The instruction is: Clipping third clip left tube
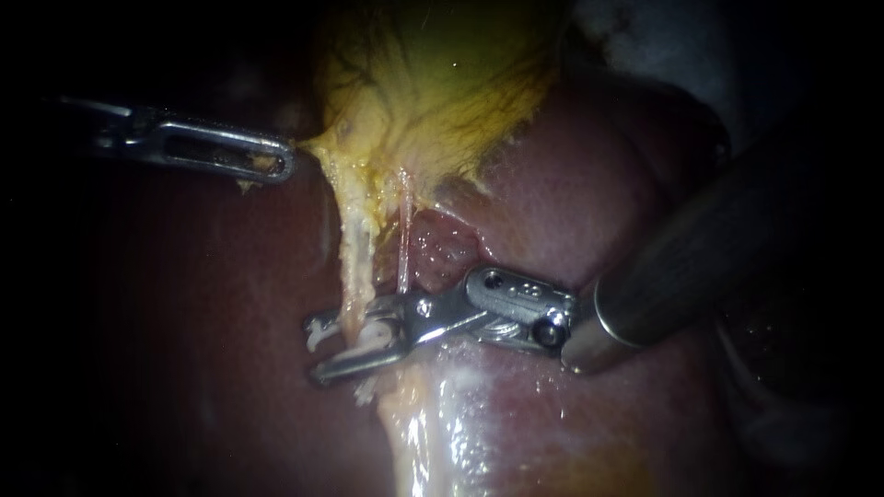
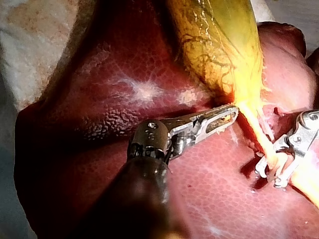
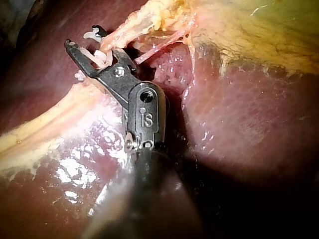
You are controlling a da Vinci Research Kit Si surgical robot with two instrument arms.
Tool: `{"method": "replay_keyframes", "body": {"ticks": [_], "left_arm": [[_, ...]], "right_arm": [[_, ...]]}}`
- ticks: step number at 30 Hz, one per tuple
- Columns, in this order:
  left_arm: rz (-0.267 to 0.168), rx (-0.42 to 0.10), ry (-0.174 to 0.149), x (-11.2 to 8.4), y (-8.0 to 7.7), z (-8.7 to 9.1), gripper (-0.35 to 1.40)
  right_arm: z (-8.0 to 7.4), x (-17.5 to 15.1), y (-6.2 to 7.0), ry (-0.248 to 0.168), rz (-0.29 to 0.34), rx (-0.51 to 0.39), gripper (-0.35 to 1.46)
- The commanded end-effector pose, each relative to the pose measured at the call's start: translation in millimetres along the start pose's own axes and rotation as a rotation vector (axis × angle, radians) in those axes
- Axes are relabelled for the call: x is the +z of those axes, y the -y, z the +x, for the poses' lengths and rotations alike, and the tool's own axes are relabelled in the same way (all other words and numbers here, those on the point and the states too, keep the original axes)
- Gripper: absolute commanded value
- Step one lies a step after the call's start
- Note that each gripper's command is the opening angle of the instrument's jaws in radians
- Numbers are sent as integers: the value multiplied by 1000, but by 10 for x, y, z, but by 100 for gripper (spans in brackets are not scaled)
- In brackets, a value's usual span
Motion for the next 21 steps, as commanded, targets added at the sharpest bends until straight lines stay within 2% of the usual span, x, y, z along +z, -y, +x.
{"method": "replay_keyframes", "body": {"ticks": [1, 5, 8, 13, 17, 21], "left_arm": [[0, 0, 0, 0, 0, 0, -35], [0, 0, 0, 0, 0, 0, -35], [-3, 0, 1, 0, 0, 0, -35], [-3, 0, 1, 0, 0, 0, -35], [-3, 0, 1, 0, 0, 0, -35], [-3, 0, 1, 0, 0, 0, -35]], "right_arm": [[1, -1, 0, 0, 0, 0, 18], [10, -8, 1, -3, 1, 6, 43], [23, -17, 3, -6, 1, 15, 58], [56, -42, 4, -24, -23, 37, 60], [79, -63, -3, -33, -29, 54, 60], [83, -69, -12, -38, -35, 117, 60]]}}
